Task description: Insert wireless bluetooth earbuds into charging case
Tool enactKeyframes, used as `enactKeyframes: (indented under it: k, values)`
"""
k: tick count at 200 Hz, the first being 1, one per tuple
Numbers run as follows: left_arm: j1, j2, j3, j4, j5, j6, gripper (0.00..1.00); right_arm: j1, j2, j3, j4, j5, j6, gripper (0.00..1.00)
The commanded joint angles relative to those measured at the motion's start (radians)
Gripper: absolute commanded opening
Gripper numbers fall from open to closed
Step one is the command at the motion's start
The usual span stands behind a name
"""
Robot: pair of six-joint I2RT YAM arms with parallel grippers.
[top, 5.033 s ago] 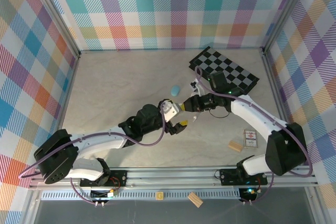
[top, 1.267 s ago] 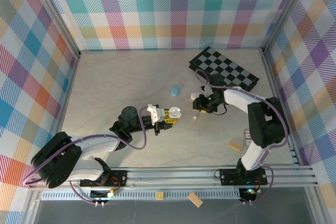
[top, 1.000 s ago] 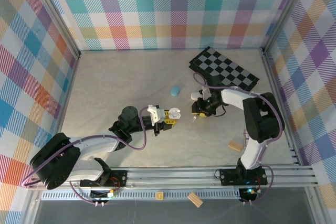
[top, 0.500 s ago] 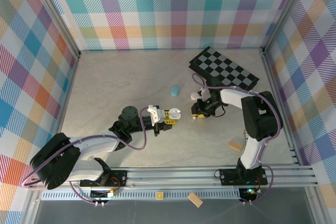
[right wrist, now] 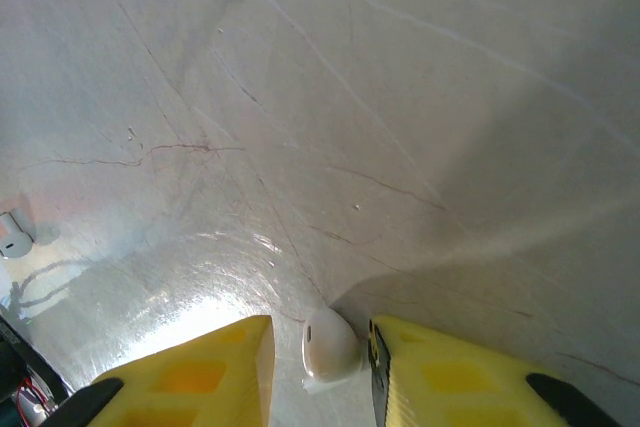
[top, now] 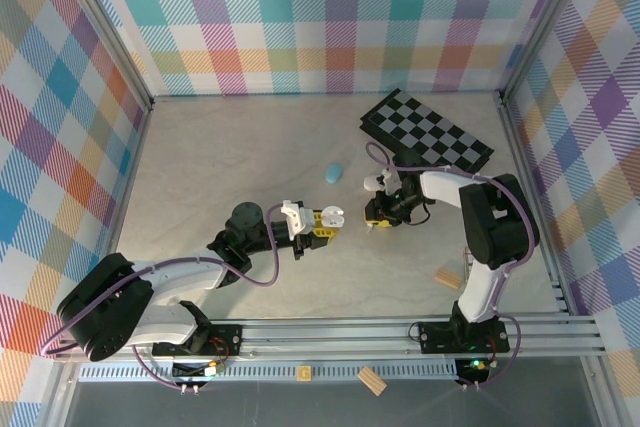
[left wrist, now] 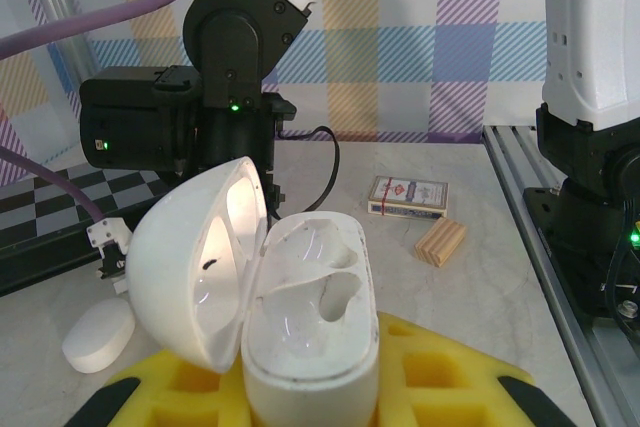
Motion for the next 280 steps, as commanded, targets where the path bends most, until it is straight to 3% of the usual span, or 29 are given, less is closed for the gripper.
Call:
enactKeyframes:
  k: [1,162,280]
  values:
    - [0.012,-0.009,0.009,-0.007,0.011,0.025,0.14,0.018,-0.017,-0.028,-0.043,-0.024,-0.026,0.32]
    - [0.01,0.019,0.022,-0.007,0.004,0.028,0.14,0.044,-0.051,-0.038,-0.049,0.08,-0.039,0.21]
    - [0.013,0.142,0.048,0.065,-0.029,-0.039,0.13,0.121,-0.518,-0.167,0.16,0.294,-0.132,0.18]
